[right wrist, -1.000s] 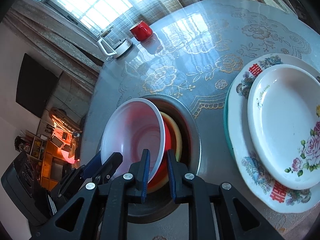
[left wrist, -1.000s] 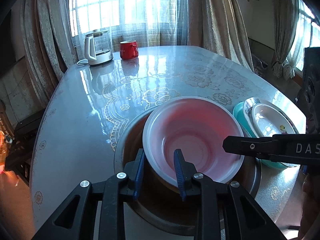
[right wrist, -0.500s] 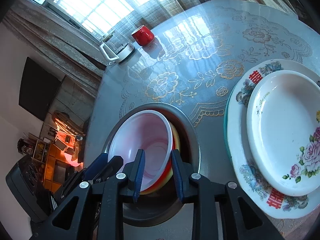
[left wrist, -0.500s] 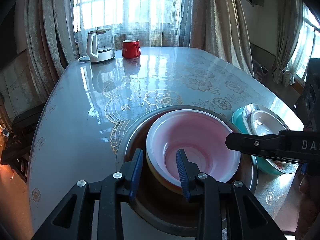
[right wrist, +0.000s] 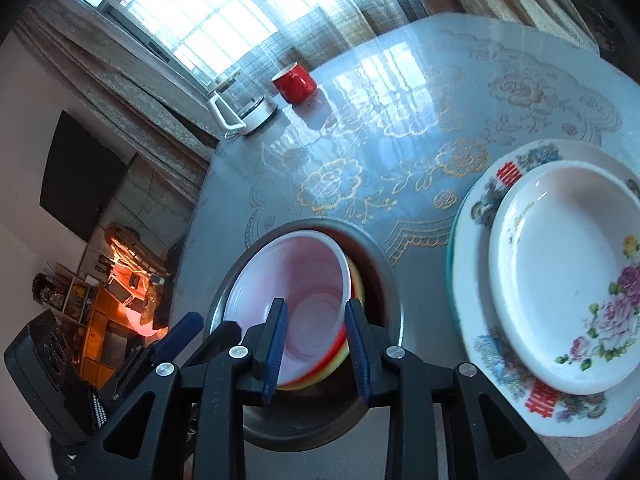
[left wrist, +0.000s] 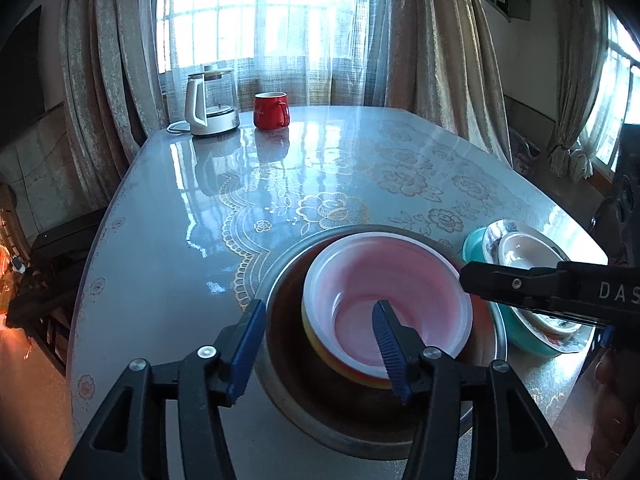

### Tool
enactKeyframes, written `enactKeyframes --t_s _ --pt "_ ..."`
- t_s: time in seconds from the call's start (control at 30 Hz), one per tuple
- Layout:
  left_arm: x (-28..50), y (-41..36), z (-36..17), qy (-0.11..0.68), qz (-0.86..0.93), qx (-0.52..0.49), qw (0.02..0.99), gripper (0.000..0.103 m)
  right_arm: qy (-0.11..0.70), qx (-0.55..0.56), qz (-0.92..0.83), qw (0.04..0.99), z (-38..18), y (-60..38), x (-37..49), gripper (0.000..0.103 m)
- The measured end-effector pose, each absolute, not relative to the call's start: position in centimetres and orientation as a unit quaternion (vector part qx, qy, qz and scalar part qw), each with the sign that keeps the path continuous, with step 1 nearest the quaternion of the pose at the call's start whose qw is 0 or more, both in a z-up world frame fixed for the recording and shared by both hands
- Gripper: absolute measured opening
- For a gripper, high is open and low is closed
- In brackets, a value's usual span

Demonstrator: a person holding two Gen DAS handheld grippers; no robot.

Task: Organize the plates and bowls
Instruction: 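Move both grippers to the steel bowl rim and close on it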

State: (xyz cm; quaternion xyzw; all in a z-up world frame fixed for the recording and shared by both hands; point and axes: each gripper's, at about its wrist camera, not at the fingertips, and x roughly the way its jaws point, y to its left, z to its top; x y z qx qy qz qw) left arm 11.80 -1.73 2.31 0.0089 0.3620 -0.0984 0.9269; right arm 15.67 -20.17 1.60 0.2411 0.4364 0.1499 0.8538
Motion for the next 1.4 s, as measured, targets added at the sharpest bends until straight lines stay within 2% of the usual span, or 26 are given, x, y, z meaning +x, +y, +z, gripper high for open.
enactKeyframes --t_s 0.27,0.33,0.37,0.5,0.83,0.97,1.3,1.4 --pt "11.3 -0.9 2.7 0.358 -0.088 -0.005 0.929 0.067 0.426 0.248 0.144 0.858 2.1 -21.0 14.9 0.031" --pt "11.2 -0.7 2.8 0.357 -0.086 -0.011 0.930 0.071 0.426 0.248 0.143 0.858 2.2 -21.1 14.8 0.031" --pt "11.1 -0.5 2.9 0.356 -0.084 -0.015 0.931 0.076 0.425 0.248 0.143 0.859 2.3 -21.1 14.7 0.031" --pt "10.9 0.8 3.0 0.355 -0.071 -0.037 0.931 0.082 0.424 0.247 0.136 0.861 2.3 -21.3 14.2 0.032" --pt "10.5 3.8 1.7 0.379 -0.050 -0.096 0.919 0.085 0.433 0.237 0.116 0.862 1.9 -21.6 13.2 0.039" --pt "10.5 4.2 1.2 0.397 -0.063 -0.109 0.909 0.082 0.453 0.234 0.110 0.853 1.3 -21.4 13.1 0.039" --pt "10.9 3.5 0.4 0.428 -0.084 -0.091 0.895 0.057 0.509 0.235 0.111 0.821 0.0 -19.8 13.4 0.039" --pt "11.0 3.3 0.2 0.435 -0.091 -0.086 0.892 0.056 0.514 0.226 0.105 0.821 -0.3 -19.6 13.5 0.039"
